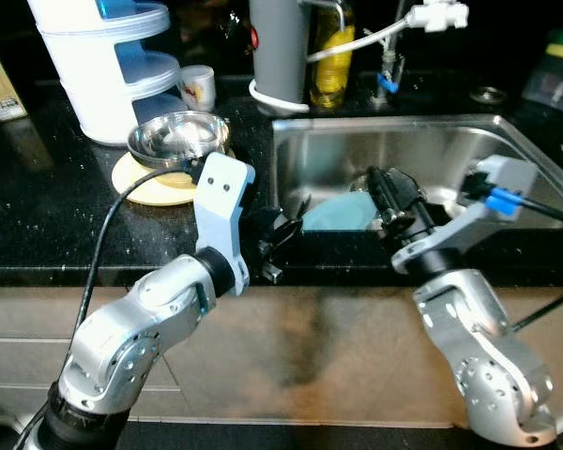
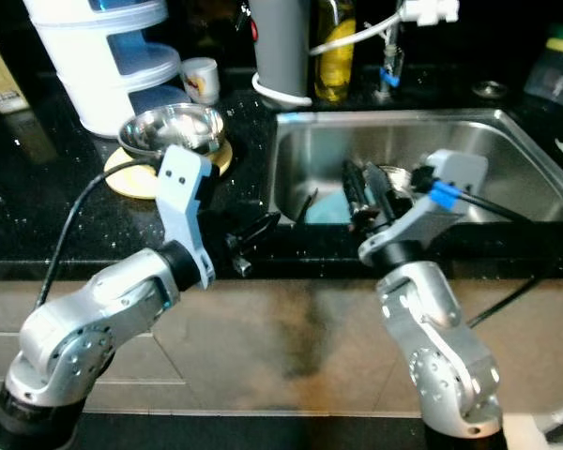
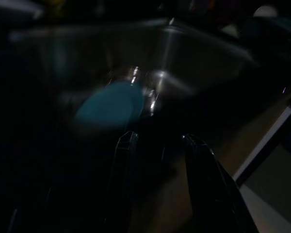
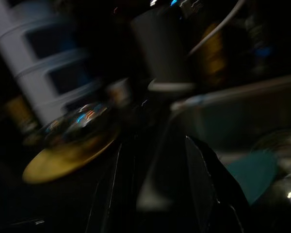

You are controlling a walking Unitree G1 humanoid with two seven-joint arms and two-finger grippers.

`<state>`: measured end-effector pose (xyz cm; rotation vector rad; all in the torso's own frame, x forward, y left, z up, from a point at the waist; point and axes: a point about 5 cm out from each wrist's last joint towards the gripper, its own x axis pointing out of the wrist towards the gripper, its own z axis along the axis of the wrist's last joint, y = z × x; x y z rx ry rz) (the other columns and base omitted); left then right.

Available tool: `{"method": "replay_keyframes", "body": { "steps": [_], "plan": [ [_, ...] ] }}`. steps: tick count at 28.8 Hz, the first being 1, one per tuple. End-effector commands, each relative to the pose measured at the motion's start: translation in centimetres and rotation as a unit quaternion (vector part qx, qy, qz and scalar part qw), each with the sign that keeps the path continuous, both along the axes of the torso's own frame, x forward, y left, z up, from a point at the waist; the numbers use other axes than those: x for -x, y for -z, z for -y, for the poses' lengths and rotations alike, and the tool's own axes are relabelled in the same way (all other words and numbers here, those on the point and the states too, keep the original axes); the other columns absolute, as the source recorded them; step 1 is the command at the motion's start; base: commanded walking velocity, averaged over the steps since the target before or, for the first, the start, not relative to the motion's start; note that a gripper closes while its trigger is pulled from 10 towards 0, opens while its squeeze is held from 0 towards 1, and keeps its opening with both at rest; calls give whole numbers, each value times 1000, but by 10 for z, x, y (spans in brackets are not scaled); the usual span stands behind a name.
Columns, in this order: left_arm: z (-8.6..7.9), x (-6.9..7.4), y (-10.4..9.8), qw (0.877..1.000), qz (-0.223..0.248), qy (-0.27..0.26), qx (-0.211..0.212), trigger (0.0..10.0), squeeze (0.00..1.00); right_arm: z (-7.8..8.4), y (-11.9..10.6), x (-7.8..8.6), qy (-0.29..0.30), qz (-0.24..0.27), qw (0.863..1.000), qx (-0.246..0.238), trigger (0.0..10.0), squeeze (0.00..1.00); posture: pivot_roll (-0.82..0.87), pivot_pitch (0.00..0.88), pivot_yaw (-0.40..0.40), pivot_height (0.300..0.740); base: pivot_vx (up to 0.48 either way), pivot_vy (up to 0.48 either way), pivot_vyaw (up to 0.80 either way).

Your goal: Kitchen organization

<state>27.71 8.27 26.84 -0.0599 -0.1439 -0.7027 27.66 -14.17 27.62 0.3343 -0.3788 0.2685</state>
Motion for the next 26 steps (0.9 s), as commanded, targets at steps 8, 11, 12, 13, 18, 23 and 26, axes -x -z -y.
{"method": "replay_keyframes", "body": {
  "steps": [8,11,12,13,18,23,26],
  "plan": [
    [-13,0,22,997,-44,-32,-50,10000,0,-5,1,5,-20,-11,1000,6,10000,0,-70,172,-33,740,0,0,0],
    [-15,2,29,996,-53,-34,-61,10000,0,-6,2,7,-34,-15,999,3,10000,0,-69,174,-34,740,0,0,0],
    [-16,2,33,996,-59,-37,-64,10000,0,-6,2,8,-41,-16,999,1,10000,0,-69,174,-34,740,0,0,0],
    [-18,3,36,995,-65,-38,-66,10000,0,-7,2,10,-53,-17,998,-8,10000,0,-70,177,-35,740,0,0,0],
    [-26,7,47,992,-92,-37,-73,10000,0,-4,4,19,-120,-25,991,-45,10000,0,-69,179,-36,740,0,0,0],
    [-36,19,64,987,-105,5,-120,10000,0,-4,20,41,-258,-61,964,-5,10000,0,-73,183,-32,740,0,0,0],
    [-42,29,73,983,-113,40,-141,10000,0,4,38,47,-292,-100,951,20,10000,0,-70,183,-30,740,0,0,0]
  ]
}}
